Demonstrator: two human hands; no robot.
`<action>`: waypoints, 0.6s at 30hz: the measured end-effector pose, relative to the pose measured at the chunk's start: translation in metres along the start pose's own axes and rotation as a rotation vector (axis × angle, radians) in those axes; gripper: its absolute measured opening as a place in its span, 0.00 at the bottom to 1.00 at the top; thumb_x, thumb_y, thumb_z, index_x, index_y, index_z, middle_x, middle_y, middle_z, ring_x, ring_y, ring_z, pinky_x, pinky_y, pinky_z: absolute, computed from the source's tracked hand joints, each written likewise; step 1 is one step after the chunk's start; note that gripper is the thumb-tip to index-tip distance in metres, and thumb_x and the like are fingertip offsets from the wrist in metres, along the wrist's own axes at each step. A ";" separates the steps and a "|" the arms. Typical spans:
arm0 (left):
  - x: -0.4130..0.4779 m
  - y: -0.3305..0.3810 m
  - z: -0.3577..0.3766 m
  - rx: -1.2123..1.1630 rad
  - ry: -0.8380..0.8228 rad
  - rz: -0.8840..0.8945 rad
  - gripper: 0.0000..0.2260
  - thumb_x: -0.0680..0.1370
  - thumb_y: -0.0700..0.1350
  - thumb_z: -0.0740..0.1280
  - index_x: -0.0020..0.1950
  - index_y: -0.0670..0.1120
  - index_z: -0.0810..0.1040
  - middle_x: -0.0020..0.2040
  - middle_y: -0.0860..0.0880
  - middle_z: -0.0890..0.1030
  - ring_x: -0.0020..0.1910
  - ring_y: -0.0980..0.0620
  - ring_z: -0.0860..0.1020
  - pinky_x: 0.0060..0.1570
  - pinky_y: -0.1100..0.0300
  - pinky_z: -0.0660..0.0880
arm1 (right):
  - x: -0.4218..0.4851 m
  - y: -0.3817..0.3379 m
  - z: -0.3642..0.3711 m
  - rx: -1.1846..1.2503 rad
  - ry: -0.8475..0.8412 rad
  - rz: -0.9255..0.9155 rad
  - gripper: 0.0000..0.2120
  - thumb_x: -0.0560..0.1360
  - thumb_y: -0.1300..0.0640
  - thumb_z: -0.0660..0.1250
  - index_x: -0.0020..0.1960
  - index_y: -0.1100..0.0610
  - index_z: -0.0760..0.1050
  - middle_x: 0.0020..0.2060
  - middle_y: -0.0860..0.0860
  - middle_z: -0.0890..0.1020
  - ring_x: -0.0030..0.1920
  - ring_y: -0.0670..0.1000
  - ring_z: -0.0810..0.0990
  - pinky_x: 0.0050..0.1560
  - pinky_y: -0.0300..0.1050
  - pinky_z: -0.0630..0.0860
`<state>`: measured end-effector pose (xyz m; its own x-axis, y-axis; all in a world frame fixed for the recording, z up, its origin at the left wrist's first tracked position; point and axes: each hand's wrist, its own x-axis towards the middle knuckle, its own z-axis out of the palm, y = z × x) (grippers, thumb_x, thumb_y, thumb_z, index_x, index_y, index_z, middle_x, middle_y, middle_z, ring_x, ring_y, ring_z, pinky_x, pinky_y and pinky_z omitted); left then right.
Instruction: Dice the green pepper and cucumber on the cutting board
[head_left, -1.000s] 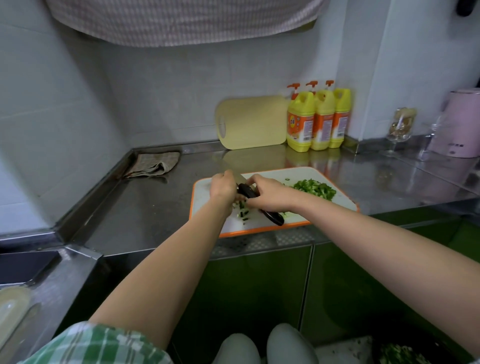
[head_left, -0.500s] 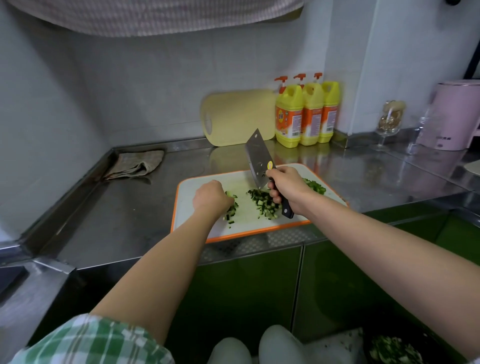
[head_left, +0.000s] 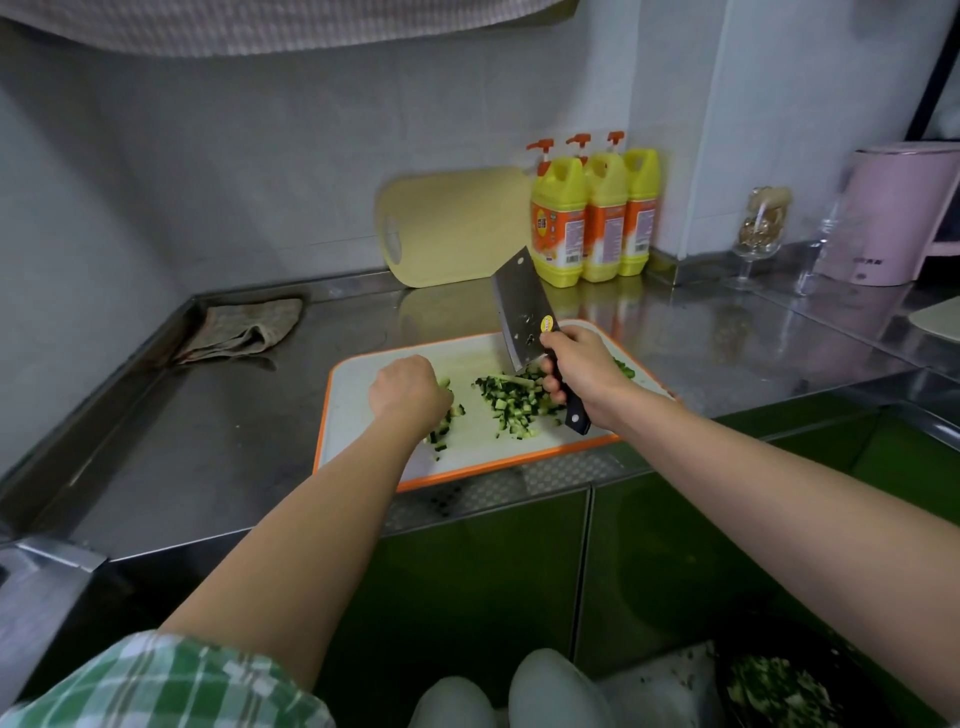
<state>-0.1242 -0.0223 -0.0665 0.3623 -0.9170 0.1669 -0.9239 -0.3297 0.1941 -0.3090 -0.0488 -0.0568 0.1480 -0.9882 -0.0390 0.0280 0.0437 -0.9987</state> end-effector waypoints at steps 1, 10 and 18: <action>0.001 0.001 0.000 -0.055 0.006 -0.010 0.12 0.78 0.50 0.65 0.42 0.42 0.71 0.40 0.45 0.74 0.40 0.44 0.73 0.37 0.56 0.68 | 0.001 0.001 -0.002 0.012 0.012 0.002 0.10 0.83 0.58 0.56 0.43 0.55 0.66 0.30 0.52 0.68 0.22 0.48 0.65 0.20 0.37 0.60; 0.023 0.050 0.006 -0.262 -0.067 0.152 0.13 0.82 0.41 0.53 0.59 0.36 0.72 0.57 0.37 0.78 0.53 0.38 0.75 0.44 0.54 0.65 | 0.006 0.003 -0.021 0.076 0.062 -0.006 0.04 0.82 0.59 0.56 0.49 0.56 0.67 0.29 0.51 0.68 0.21 0.47 0.65 0.20 0.37 0.60; 0.031 0.067 0.020 -0.125 -0.131 0.402 0.13 0.79 0.47 0.62 0.59 0.41 0.72 0.56 0.39 0.79 0.54 0.39 0.75 0.45 0.55 0.66 | 0.013 0.004 -0.035 0.097 0.073 -0.030 0.06 0.82 0.59 0.55 0.47 0.56 0.67 0.29 0.51 0.67 0.21 0.46 0.64 0.19 0.36 0.60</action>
<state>-0.1776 -0.0774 -0.0672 -0.0486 -0.9902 0.1306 -0.9634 0.0810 0.2554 -0.3412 -0.0663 -0.0629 0.0735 -0.9972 -0.0153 0.1273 0.0246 -0.9916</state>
